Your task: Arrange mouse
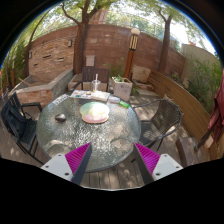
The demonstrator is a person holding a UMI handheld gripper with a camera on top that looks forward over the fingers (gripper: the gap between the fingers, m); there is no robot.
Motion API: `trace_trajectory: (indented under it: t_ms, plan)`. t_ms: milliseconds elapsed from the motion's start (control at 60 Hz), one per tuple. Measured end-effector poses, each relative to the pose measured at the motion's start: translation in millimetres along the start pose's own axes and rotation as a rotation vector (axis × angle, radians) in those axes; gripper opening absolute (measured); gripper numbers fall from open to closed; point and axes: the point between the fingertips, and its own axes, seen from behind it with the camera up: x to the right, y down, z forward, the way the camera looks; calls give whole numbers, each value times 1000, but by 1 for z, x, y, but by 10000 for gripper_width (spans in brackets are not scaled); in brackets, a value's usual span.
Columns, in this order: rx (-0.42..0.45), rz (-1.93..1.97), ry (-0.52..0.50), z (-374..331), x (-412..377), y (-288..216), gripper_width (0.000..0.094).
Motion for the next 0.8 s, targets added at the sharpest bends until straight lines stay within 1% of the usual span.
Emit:
trace_trajectory:
  t_ms: [100,167,250,333,450,567,667,733,800]
  plan:
    - [-70,-46,-79,34,-58,40,859]
    - [-97,-56,-136,61,-104,53,853]
    - [-93,-49,-192,104,-161,49,854]
    - [-67,-53,-222,149,-212,30,852]
    - [-31,-59,-236,216,-269,-1,854]
    - [-34,-97,-233,271,-307,-18,854]
    - [-53,-144,-220,315,-320,-27,856]
    - [-60,-165,-218,322,-334,-24,854]
    - [-50,-179,-223,334,-339,-34,857]
